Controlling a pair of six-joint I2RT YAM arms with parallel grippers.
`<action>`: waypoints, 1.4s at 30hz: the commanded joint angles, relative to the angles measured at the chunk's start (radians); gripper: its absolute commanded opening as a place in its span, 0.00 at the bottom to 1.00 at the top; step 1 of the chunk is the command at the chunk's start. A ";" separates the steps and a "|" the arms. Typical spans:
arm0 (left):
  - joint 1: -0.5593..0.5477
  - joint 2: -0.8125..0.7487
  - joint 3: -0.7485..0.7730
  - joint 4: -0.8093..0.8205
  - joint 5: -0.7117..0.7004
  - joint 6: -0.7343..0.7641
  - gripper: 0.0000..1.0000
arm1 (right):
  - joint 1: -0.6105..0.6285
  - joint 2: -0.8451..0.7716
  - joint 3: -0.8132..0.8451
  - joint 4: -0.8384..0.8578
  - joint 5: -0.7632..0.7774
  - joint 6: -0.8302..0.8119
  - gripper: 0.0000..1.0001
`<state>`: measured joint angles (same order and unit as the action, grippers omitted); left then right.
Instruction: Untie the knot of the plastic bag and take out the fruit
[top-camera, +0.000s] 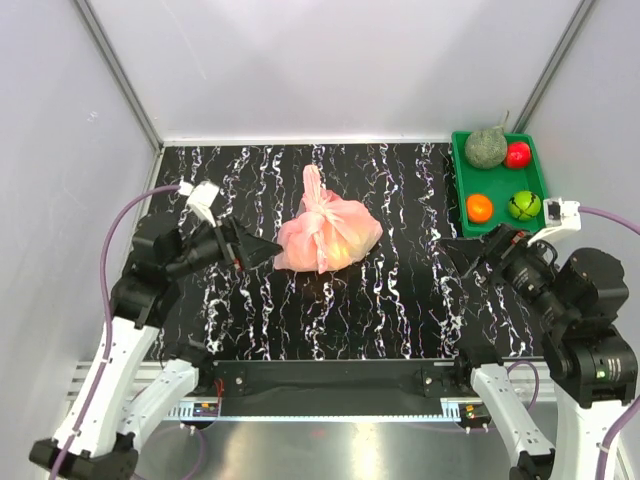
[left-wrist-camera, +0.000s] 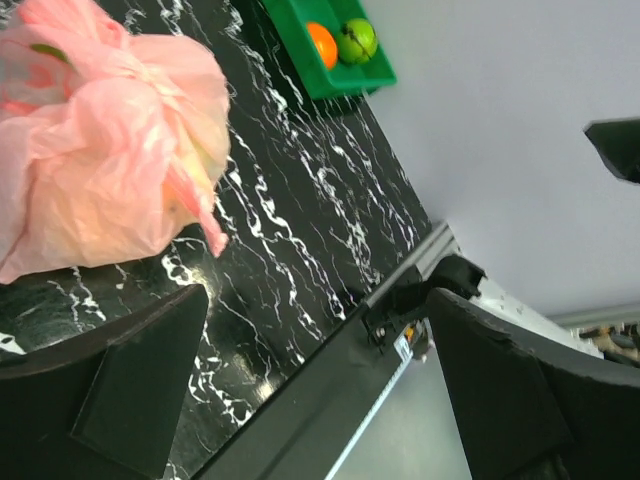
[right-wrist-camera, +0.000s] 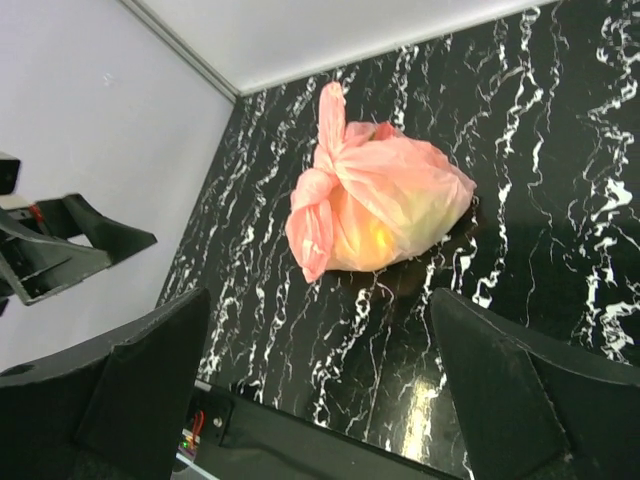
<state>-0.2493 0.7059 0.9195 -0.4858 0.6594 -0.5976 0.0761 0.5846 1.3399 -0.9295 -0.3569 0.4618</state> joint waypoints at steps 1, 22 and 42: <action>-0.091 0.049 0.084 -0.004 -0.122 0.065 0.99 | 0.002 0.029 0.013 -0.019 -0.022 -0.049 1.00; -0.737 0.575 0.300 -0.031 -1.441 0.299 0.99 | 0.002 0.095 -0.122 -0.074 0.223 -0.097 1.00; -0.315 0.556 0.200 0.047 -0.449 0.697 0.69 | 0.004 0.080 -0.174 -0.031 0.099 -0.115 1.00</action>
<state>-0.5945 1.2613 1.0691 -0.4393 0.0525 0.0013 0.0761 0.6796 1.1736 -0.9993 -0.2165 0.3630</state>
